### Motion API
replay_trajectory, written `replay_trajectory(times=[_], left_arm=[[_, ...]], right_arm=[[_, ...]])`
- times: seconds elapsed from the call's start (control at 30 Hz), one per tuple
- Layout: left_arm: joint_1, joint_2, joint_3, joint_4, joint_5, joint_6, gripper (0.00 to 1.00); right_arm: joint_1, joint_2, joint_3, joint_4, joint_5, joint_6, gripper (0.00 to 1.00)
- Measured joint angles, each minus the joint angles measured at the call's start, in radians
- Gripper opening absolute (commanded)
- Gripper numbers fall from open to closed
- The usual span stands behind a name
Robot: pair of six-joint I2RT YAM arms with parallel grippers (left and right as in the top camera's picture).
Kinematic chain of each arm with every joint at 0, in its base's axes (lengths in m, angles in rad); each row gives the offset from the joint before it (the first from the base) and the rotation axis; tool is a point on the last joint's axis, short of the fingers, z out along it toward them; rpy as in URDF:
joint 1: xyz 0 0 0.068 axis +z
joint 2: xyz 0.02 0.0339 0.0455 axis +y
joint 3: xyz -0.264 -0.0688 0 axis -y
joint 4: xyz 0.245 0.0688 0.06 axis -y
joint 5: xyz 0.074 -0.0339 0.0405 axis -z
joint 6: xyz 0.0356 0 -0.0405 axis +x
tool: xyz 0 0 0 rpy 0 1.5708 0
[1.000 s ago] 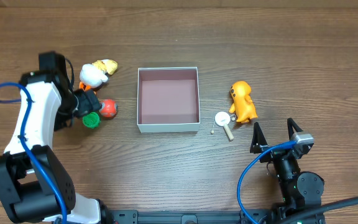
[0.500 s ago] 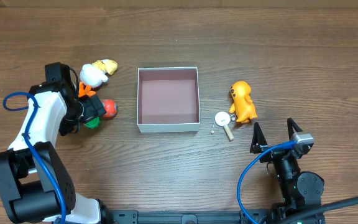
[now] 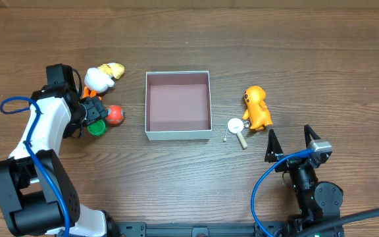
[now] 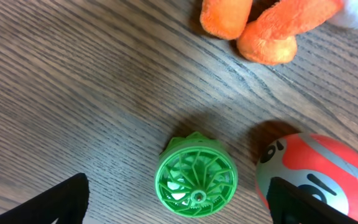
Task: Pack container
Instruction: 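Lower the left gripper and close it on the green spiky toy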
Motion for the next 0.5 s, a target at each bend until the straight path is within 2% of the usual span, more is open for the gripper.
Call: replay_trajectory(times=[0.23,0.37,0.5], left_arm=[[0.000,0.000,-0.010,0.004,-0.003,0.000,0.89],[0.000,0.000,-0.056,0.051,-0.006,0.000,0.96],[0.000,0.000,-0.117,0.123,-0.010,0.000,0.97]], right_arm=[[0.000,0.000,0.000,0.000,0.000,0.000,1.00],[0.000,0.000,0.000,0.000,0.000,0.000,1.00],[0.000,0.000,0.000,0.000,0.000,0.000,1.00]])
